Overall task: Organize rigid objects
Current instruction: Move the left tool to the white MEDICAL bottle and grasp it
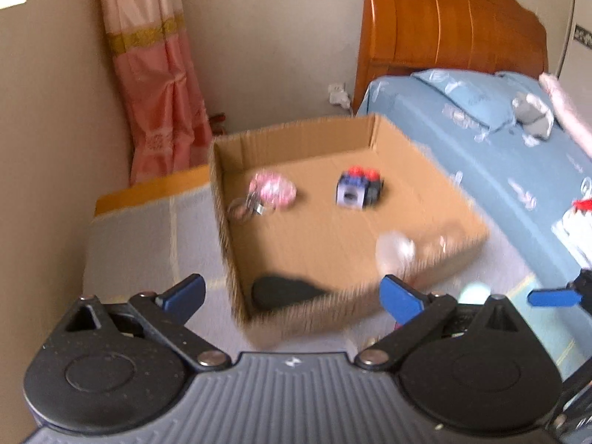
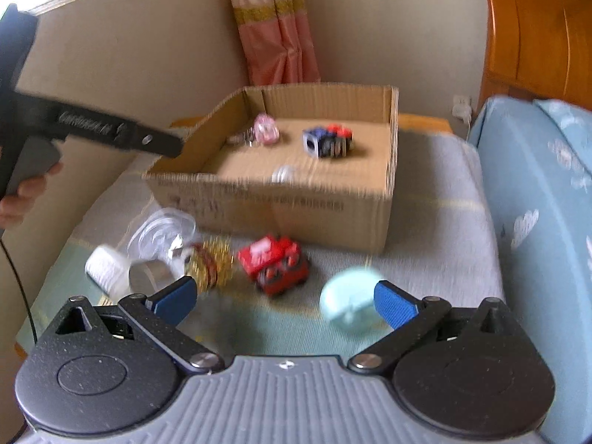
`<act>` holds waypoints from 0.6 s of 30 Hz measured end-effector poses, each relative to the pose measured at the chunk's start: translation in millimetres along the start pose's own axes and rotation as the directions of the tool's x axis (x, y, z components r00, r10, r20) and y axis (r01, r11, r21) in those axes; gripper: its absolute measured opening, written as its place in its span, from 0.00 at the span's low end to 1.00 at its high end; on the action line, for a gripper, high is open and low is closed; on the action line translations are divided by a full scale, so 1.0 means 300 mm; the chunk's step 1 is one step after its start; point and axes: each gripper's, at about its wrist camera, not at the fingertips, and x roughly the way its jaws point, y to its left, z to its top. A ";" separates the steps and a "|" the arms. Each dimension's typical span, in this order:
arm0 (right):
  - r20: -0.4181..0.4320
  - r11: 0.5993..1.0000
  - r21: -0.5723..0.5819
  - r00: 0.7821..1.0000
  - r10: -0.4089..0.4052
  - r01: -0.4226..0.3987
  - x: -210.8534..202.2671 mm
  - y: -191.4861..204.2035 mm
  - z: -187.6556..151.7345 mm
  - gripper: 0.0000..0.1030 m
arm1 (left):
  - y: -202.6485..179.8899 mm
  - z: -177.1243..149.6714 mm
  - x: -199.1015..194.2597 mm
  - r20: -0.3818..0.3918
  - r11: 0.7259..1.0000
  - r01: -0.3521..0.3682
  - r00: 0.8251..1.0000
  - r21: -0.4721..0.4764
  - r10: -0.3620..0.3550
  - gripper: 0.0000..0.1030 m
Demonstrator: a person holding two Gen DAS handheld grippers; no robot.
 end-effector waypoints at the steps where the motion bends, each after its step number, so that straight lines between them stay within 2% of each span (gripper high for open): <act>1: -0.002 1.000 0.002 1.000 -0.004 0.004 -0.004 0.004 -0.020 1.00 | -0.004 -0.025 -0.004 -0.005 1.000 -0.016 1.000 0.007 0.016 0.97; 4: 0.012 0.999 -0.014 0.999 -0.043 0.043 -0.025 0.027 -0.064 1.00 | -0.002 -0.088 -0.008 -0.020 0.998 -0.060 0.998 0.007 0.060 0.97; 10: 0.033 0.993 -0.033 0.993 -0.111 0.112 -0.056 0.066 -0.137 1.00 | 0.030 -0.176 -0.002 -0.029 0.996 -0.058 0.998 -0.065 0.057 0.97; 15: 0.042 0.997 0.014 0.996 -0.077 0.077 -0.069 0.083 -0.181 1.00 | 0.035 -0.239 0.001 -0.030 0.991 -0.111 0.994 -0.075 0.109 0.97; 18: 0.037 0.997 0.021 0.997 -0.072 0.071 -0.072 0.091 -0.195 1.00 | 0.031 -0.270 -0.019 -0.023 0.992 -0.110 0.994 -0.067 0.108 0.97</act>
